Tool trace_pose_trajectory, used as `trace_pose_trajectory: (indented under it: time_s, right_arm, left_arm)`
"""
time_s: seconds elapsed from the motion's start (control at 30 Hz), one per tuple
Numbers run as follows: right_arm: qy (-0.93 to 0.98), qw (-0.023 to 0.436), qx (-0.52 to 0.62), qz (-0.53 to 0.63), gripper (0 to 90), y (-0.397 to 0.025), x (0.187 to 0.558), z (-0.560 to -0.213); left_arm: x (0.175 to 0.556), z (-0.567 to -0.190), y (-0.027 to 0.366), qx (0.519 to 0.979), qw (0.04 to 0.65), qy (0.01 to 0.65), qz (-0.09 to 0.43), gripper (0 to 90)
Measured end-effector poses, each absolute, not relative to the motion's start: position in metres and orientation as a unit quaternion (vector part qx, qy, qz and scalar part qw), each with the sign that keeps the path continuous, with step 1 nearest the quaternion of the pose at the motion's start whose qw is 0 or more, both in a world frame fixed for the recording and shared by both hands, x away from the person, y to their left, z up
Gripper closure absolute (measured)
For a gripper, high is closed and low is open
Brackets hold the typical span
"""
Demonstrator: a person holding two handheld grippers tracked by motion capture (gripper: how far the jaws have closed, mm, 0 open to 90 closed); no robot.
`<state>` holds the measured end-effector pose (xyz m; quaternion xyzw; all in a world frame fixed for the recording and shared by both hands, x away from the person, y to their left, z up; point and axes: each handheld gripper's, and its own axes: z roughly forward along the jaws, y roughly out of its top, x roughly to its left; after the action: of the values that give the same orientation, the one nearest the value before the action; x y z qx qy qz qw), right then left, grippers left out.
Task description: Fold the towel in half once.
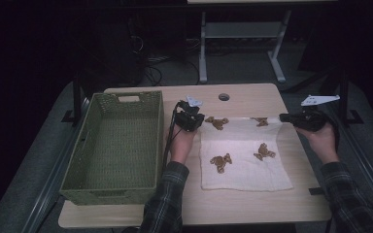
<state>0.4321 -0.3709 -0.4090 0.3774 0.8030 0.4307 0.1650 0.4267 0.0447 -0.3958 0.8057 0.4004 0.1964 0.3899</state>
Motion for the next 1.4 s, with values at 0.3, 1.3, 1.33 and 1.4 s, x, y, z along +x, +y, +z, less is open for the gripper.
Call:
trace_pose_trajectory:
  time_s: [0.3, 1.3, 1.33, 1.4]
  right_arm:
    - [0.808, 0.164, 0.366, 0.432, 87.9, -0.373, 0.400, -0.416]
    - [0.810, 0.126, 0.353, 0.451, 87.9, -0.383, 0.309, -0.427]
    - [0.810, 0.125, 0.352, 0.451, 87.9, -0.383, 0.307, -0.428]
    - [0.810, 0.121, 0.354, 0.451, 87.8, -0.382, 0.303, -0.431]
  left_arm:
    - [0.398, -0.396, 0.047, 0.813, 0.386, 0.394, 0.190, 86.3]
    - [0.324, -0.414, 0.056, 0.825, 0.396, 0.377, 0.144, 86.5]
    - [0.322, -0.414, 0.056, 0.825, 0.396, 0.377, 0.144, 86.5]
    - [0.318, -0.414, 0.057, 0.826, 0.397, 0.375, 0.141, 86.5]
